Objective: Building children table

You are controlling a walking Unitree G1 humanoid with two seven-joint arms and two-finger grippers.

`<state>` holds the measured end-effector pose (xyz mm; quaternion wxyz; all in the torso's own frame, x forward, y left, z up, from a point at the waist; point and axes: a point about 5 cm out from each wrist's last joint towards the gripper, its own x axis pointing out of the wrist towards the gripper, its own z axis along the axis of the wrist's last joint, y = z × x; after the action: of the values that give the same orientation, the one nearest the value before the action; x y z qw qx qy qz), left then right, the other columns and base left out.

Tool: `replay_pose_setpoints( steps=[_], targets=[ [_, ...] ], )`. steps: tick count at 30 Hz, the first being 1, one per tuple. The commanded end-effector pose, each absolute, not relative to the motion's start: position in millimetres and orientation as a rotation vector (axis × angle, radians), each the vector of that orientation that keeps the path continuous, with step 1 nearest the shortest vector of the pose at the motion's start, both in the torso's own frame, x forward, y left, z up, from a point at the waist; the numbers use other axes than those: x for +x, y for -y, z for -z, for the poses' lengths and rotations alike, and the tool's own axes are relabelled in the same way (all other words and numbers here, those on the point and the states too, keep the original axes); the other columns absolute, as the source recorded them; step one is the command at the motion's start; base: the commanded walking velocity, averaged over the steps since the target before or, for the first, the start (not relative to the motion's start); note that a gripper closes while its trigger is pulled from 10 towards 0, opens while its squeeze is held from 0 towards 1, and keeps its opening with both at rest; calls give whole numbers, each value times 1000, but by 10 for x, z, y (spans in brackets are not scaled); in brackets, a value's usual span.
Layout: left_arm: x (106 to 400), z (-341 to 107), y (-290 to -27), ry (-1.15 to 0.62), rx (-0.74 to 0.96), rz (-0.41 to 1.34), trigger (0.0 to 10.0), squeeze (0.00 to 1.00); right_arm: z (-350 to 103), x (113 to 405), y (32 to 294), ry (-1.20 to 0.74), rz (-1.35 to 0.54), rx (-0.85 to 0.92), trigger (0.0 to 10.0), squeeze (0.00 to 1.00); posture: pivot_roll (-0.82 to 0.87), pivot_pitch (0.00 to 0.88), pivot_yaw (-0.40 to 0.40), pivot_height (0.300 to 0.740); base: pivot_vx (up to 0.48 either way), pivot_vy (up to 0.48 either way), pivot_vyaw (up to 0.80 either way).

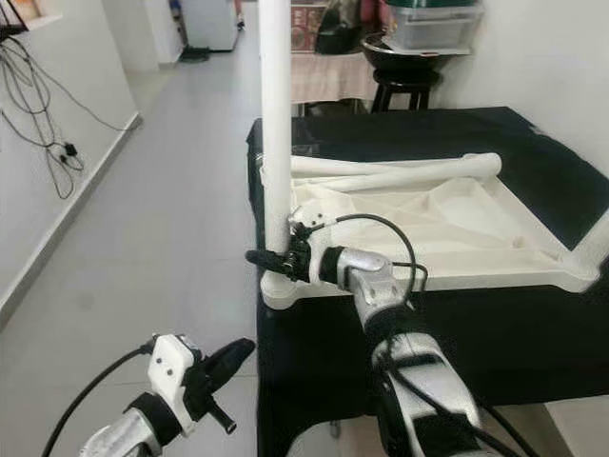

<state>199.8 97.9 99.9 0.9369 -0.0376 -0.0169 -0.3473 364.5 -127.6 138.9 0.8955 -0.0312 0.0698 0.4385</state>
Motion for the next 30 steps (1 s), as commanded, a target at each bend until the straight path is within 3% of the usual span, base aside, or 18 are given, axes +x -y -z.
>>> replay_pose_setpoints(
  steps=[1, 2, 4, 9, 12, 13, 15, 16, 17, 18, 20, 24, 25, 26, 28, 30],
  targets=[
    [1987, -1006, -1016, 26, -69, 701, 10000, 0, -1084, 3564, 1395, -262, -753, -40, 0, 0, 8, 0, -16, 740, 0, 0, 0],
    [1989, -1030, -1027, 32, -77, 691, 10000, 0, -957, 3501, 1406, -262, -535, -44, 0, 0, 4, 0, -16, 740, 0, 0, 0],
    [2000, -1063, -1048, 42, -82, 679, 10000, 0, -726, 3180, 1270, -290, -312, 3, 0, 0, -1, 0, -18, 740, 0, 0, 0],
    [2022, -1084, -1069, 51, -88, 664, 10000, 0, -688, 3089, 1058, -280, -319, 15, 0, 0, -4, 0, -13, 740, 0, 0, 0],
    [2022, -1078, -1069, 49, -96, 657, 10000, 0, -791, 3228, 958, -246, -350, 18, 0, 0, -2, 0, -14, 740, 0, 0, 0],
    [2022, -1077, -1069, 48, -102, 653, 10000, 0, -855, 3284, 944, -231, -359, 11, 9529, 0, -1, 0, -16, 740, 0, 0, 0],
    [2021, -1077, -1068, 47, -106, 650, 10000, 0, -894, 3315, 939, -222, -363, 6, 10000, 0, -1, 0, -16, 740, 0, 0, 0],
    [2025, -1078, -1069, 48, -109, 647, 10000, 0, -988, 3368, 908, -196, -441, 8, 10000, 302, -1, 0, -14, 740, 0, 0, 0],
    [2027, -1078, -1070, 48, -111, 646, 10000, 0, -1054, 3399, 885, -177, -499, 10, 10000, 302, -1, 0, -14, 740, 0, 0, 0],
    [2032, -1080, -1072, 50, -114, 643, 10000, 0, -1135, 3437, 854, -157, -599, 17, 10000, 1000, -2, 0, -16, 740, 0, 0, 0],
    [2040, -1086, -1070, 49, -118, 640, 10000, 0, -1319, 3457, 812, -118, -741, 40, 10000, 1000, 5, 0, -19, 740, 0, 0, 0],
    [2043, -1087, -1069, 49, -120, 639, 10000, 0, -1417, 3457, 800, -86, -832, 24, 10000, 1000, 5, 0, -20, 740, 0, 0, 0],
    [2048, -1090, -1071, 48, -124, 637, 10000, 0, -1528, 3457, 813, -54, -922, 13, 10000, 933, 6, 0, -20, 740, 0, 0, 0],
    [2057, -1092, -1071, 49, -128, 634, 10000, 0, -1618, 3472, 838, -34, -1038, -31, 10000, 0, 10, 0, -22, 740, 0, 0, 0],
    [2057, -1092, -1071, 49, -128, 634, 10000, 0, -1618, 3472, 838, -34, -1038, -31, 10000, 0, 10, 0, -22, 740, 0, 0, 0],
    [2071, -1096, -1070, 49, -133, 631, 10000, 0, -1710, 3501, 882, -36, -1170, -84, 10000, 0, 13, 0, -23, 740, 0, 0, 0]
  ],
)
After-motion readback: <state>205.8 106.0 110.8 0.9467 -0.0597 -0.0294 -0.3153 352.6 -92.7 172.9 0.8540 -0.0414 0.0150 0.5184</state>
